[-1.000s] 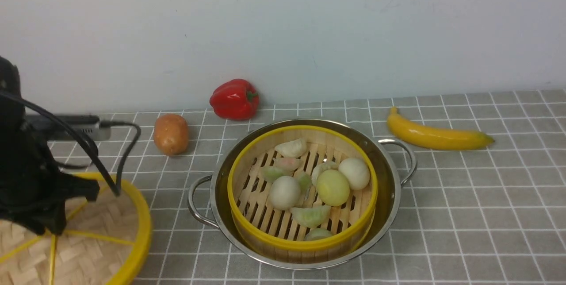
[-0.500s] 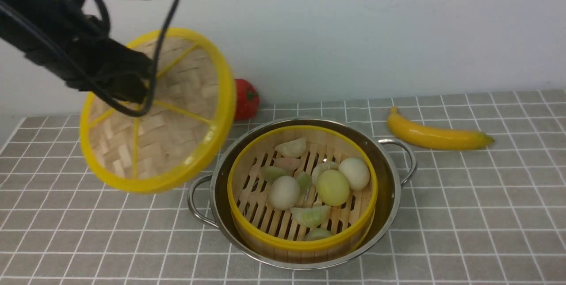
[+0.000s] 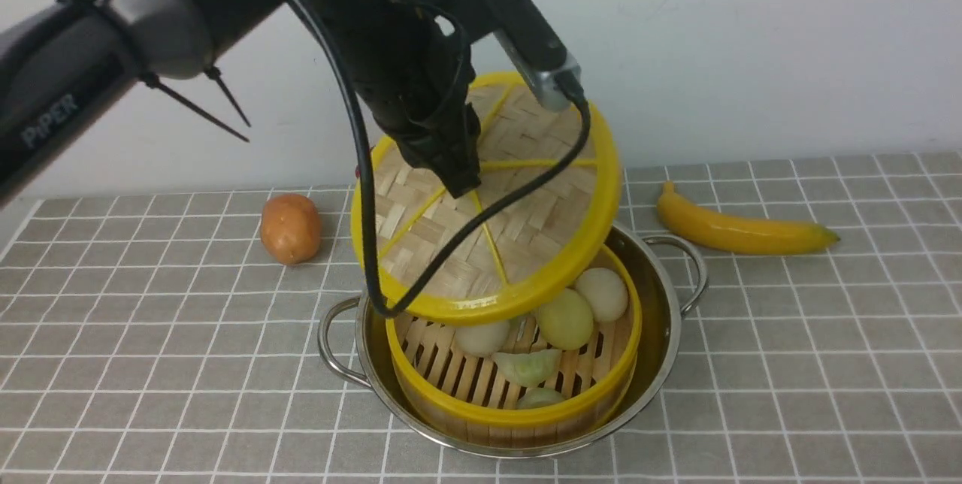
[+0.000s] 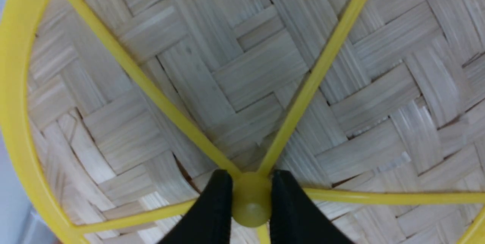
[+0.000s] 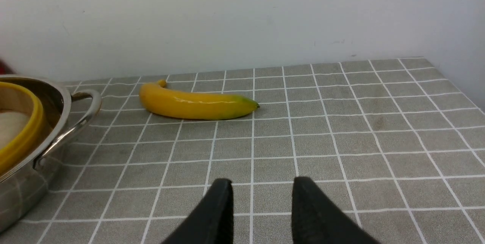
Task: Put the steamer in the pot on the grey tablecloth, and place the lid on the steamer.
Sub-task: 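Place the yellow bamboo steamer lid onto the steamer in the pot with the left gripper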
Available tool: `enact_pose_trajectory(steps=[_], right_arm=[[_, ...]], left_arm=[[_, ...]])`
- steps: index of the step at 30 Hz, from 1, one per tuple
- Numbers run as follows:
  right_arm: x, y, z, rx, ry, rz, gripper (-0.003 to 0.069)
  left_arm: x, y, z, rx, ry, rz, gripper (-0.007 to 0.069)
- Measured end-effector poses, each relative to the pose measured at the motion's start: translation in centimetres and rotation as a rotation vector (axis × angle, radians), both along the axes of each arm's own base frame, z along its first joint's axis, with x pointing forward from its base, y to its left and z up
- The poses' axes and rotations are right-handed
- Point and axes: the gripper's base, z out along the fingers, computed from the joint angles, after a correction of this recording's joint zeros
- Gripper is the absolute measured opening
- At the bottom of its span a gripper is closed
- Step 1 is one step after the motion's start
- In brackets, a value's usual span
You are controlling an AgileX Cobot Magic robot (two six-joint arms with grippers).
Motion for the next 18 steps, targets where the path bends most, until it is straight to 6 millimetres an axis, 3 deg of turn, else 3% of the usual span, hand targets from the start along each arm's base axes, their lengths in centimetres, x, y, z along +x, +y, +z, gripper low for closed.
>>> enact_pose_trajectory(steps=[3,11,18], right_arm=[[0.0,0.0,0.0,0.0,0.0,0.0,0.024],[0.0,0.0,0.0,0.0,0.0,0.0,0.024],[0.0,0.0,0.0,0.0,0.0,0.0,0.024]], left_arm=[[-0.1,-0.7,-0.4,0.037,-0.012,-0.083,0.0116],[-0.6,-1.8,-0.7,0.051,-0.012,-0.104,0.0116],[-1.9,-4.9,-1.9,0.125,-0.021,-0.091,0.0116]])
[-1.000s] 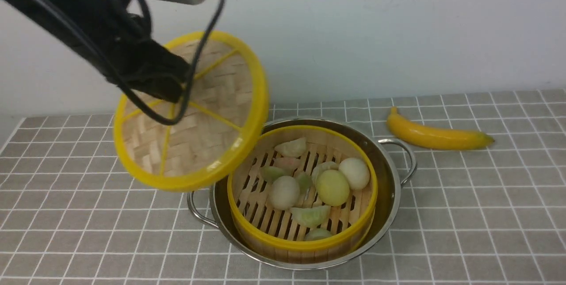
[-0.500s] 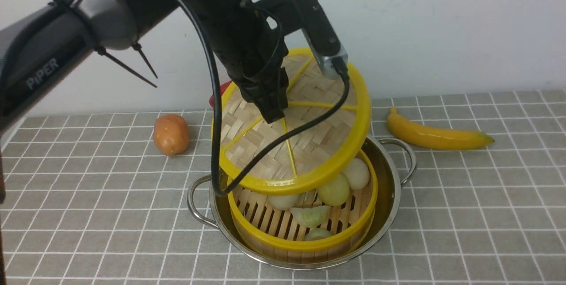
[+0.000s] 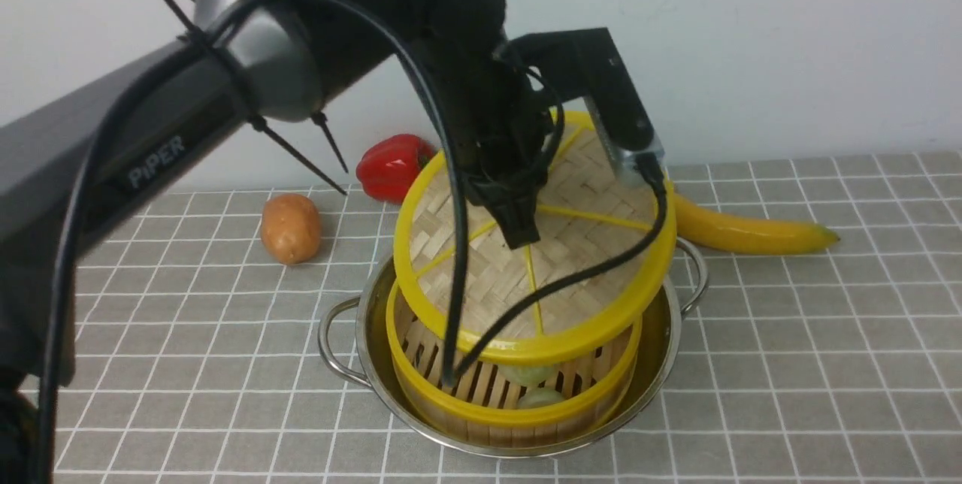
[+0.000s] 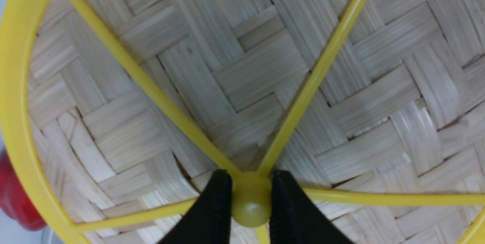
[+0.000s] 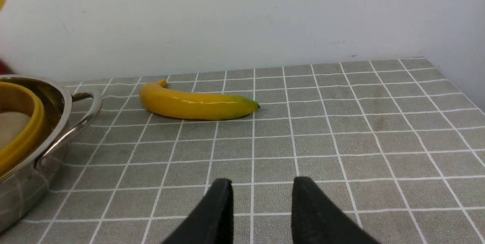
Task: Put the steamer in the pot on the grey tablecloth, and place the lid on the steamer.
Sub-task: 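Place the yellow bamboo steamer lid onto the steamer in the pot with the left gripper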
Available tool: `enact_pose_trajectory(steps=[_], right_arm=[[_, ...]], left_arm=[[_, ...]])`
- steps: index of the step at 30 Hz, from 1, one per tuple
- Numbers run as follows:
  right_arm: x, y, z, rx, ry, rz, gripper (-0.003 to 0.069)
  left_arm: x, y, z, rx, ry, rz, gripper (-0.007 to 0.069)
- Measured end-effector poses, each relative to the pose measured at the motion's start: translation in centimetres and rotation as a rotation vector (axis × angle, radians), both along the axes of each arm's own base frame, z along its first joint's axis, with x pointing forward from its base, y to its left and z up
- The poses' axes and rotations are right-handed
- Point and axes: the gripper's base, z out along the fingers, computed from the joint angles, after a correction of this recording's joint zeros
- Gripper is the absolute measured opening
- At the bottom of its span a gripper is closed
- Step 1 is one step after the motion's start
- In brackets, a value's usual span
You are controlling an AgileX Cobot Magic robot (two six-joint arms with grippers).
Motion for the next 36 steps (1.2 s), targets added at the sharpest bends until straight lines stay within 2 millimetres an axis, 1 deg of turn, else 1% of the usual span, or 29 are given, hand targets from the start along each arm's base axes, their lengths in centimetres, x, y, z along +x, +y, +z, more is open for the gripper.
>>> enact_pose_trajectory(steps=[3,5,8,12,16,23,30,36], right_arm=[[0.0,0.0,0.0,0.0,0.0,0.0,0.024],[0.0,0.0,0.0,0.0,0.0,0.0,0.024],[0.0,0.0,0.0,0.0,0.0,0.0,0.024],[0.0,0.0,0.0,0.0,0.0,0.0,0.024],[0.0,0.0,0.0,0.0,0.0,0.0,0.024],[0.0,0.0,0.0,0.0,0.0,0.0,0.024],[0.0,0.0,0.0,0.0,0.0,0.0,0.024],[0.0,0.0,0.0,0.0,0.0,0.0,0.024]], left_arm=[[0.1,0.1,-0.6,0.029,-0.004,0.055,0.0116],[0.4,0.7,-1.2,0.064,-0.006,0.108,0.0116],[0.4,1.0,-1.9,0.068,0.014,0.128,0.0116],[0.0,0.3,-2.5,0.026,0.068,0.13,0.0116],[-0.1,-0.2,-3.1,0.027,0.089,0.104,0.0116],[0.1,-0.3,-3.8,0.029,0.104,0.132,0.0116],[0.4,-0.1,-4.1,0.044,0.092,0.197,0.0116],[0.4,-0.3,-4.4,0.031,0.111,0.204,0.0116]])
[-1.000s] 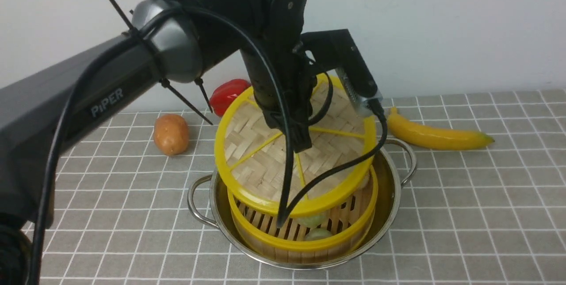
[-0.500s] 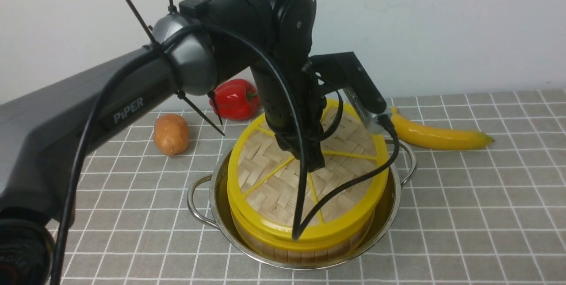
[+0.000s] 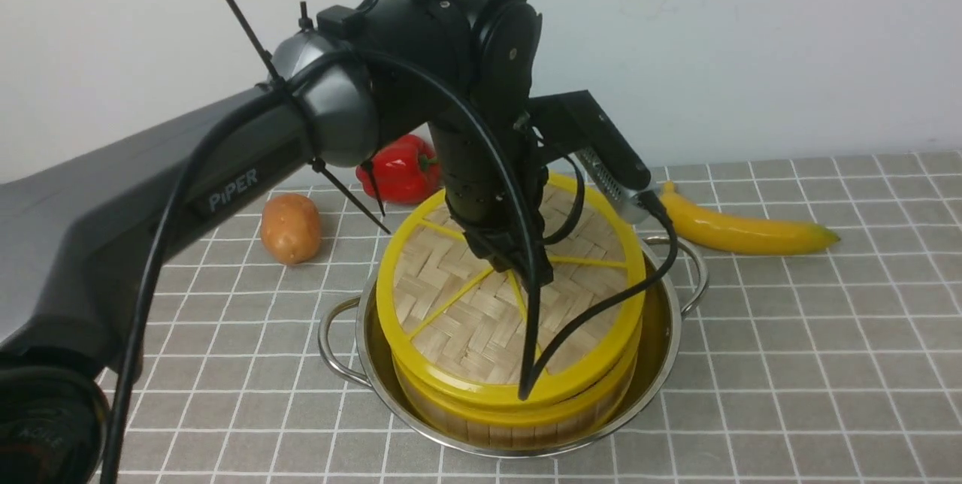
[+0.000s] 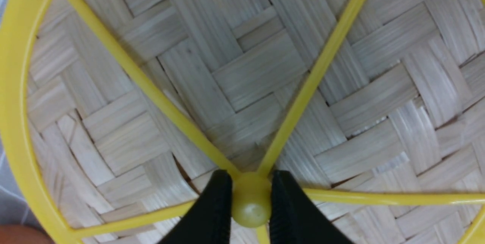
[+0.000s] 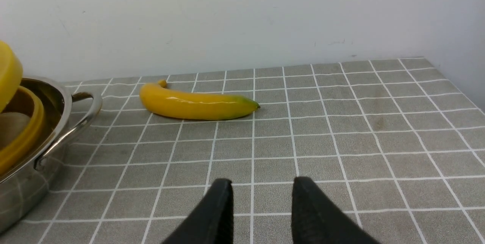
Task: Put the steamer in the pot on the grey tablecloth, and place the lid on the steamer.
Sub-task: 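Place the yellow bamboo steamer lid onto the steamer in the pot with the left gripper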
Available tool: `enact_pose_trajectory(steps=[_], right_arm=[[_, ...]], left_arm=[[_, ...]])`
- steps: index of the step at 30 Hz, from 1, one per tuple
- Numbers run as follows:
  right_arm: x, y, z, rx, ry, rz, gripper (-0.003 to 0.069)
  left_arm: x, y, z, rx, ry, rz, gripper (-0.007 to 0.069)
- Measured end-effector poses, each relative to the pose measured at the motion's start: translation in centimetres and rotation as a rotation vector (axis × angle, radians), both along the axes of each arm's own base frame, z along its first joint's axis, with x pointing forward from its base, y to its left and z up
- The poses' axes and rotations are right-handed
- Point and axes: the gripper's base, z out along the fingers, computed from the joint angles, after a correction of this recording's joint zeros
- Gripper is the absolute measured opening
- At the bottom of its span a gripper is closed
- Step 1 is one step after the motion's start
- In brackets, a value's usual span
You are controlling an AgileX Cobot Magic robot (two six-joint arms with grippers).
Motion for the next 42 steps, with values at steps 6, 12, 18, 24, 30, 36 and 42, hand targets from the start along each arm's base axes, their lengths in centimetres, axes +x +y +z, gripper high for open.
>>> enact_pose_trajectory(steps=[6,12,18,24,30,36,42], right_arm=[[0.0,0.0,0.0,0.0,0.0,0.0,0.024],[0.0,0.0,0.0,0.0,0.0,0.0,0.024],[0.0,0.0,0.0,0.0,0.0,0.0,0.024],[0.0,0.0,0.0,0.0,0.0,0.0,0.024],[0.0,0.0,0.0,0.0,0.0,0.0,0.024],[0.0,0.0,0.0,0.0,0.0,0.0,0.024],[0.0,0.0,0.0,0.0,0.0,0.0,0.024]], left_arm=[[-0.1,-0.2,-0.1,-0.014,0.013,-0.004,0.0116],[-0.1,-0.2,-0.2,-0.013,0.015,-0.005,0.0116],[0.3,-0.3,-1.5,0.016,0.03,-0.008,0.0116],[0.4,-0.3,-1.6,0.03,0.025,-0.017,0.0116],[0.5,-0.2,-1.6,0.046,0.019,-0.06,0.0116],[0.5,-0.2,-1.7,0.059,0.019,-0.109,0.0116],[0.5,-0.2,-1.8,0.069,0.019,-0.144,0.0116]])
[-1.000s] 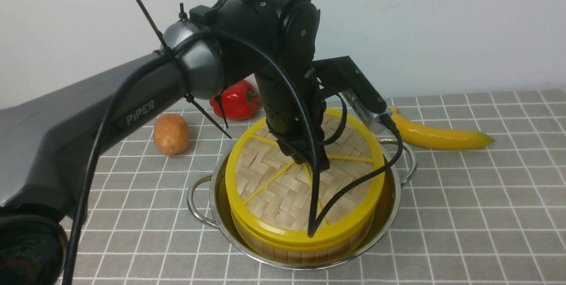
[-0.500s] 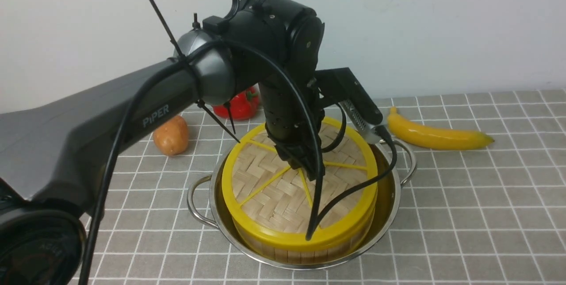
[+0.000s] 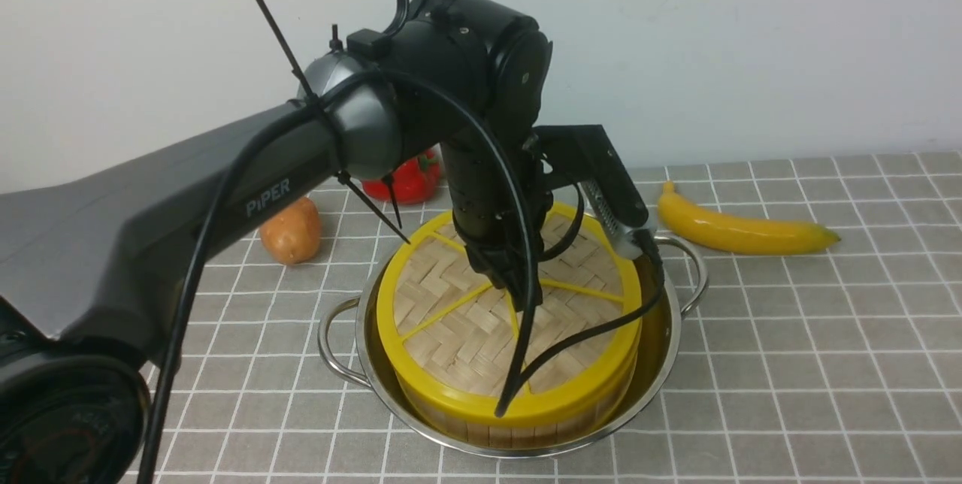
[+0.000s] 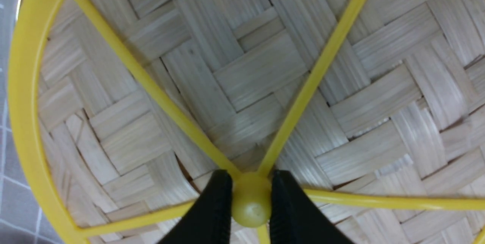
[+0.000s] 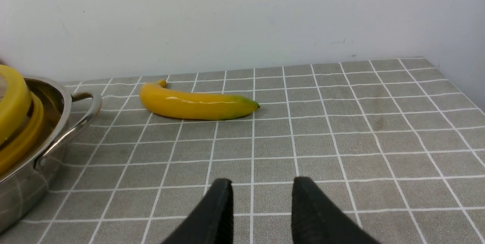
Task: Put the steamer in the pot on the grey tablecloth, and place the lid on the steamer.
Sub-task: 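Place the yellow bamboo steamer lid onto the steamer in the pot with the left gripper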
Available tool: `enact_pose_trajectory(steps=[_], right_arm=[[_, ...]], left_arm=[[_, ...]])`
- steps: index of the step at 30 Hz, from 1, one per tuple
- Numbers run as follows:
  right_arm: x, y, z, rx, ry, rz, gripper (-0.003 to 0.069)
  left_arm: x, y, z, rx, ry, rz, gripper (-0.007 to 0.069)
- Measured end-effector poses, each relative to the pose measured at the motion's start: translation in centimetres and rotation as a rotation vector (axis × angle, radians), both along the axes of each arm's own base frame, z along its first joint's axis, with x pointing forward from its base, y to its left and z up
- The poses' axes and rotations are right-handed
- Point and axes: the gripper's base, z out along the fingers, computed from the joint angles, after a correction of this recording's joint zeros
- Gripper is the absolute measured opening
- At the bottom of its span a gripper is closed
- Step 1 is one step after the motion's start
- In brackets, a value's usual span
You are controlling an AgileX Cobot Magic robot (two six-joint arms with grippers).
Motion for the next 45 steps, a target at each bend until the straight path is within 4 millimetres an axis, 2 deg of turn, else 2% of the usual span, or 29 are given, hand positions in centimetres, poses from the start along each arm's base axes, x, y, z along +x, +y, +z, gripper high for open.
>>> enact_pose_trajectory(steps=[26,40,44,45], right_arm=[[0.0,0.0,0.0,-0.001,0.0,0.0,0.024],[0.0,0.0,0.0,-0.001,0.0,0.0,0.024],[0.0,0.0,0.0,-0.001,0.0,0.0,0.024],[0.0,0.0,0.0,-0.001,0.0,0.0,0.024]], left_arm=[[0.34,-0.35,-0.32,0.001,-0.025,-0.117,0.0116],[0.5,-0.5,-0.84,0.001,-0.023,-0.096,0.0118],[0.45,-0.41,-0.81,0.007,-0.018,-0.088,0.0197],[0.32,-0.28,-0.68,0.016,-0.01,-0.085,0.0264]])
